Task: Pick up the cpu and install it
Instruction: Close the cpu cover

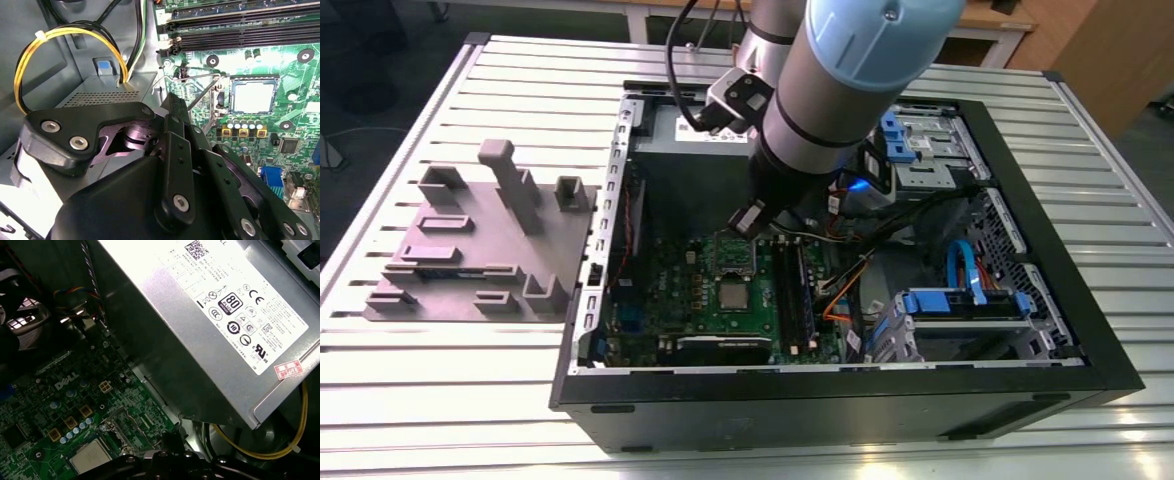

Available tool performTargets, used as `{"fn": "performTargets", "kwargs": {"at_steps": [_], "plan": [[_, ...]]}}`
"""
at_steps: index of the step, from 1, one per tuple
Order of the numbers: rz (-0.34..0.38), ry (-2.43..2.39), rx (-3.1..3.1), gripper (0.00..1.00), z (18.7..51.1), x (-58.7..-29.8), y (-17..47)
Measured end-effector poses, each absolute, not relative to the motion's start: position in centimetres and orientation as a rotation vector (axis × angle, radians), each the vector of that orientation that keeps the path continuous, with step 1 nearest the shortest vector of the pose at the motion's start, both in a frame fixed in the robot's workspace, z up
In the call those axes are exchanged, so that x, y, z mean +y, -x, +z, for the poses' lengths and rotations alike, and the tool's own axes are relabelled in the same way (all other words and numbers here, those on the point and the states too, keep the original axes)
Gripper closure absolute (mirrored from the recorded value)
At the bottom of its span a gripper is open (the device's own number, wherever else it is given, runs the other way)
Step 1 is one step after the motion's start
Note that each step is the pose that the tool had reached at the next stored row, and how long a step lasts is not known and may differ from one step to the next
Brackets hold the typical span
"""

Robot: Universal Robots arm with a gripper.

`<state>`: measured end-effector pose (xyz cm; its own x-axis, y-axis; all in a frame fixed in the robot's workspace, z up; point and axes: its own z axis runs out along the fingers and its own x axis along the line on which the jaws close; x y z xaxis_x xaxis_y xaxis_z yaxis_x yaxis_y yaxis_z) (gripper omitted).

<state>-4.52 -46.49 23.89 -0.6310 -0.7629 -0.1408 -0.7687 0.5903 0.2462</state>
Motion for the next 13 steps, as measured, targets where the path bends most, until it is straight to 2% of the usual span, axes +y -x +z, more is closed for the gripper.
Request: {"fn": "performTargets", "kwargs": {"at_steps": [13], "plan": [[0.446, 1.34, 2.783, 0.9, 23.88, -46.79, 4.52]]}}
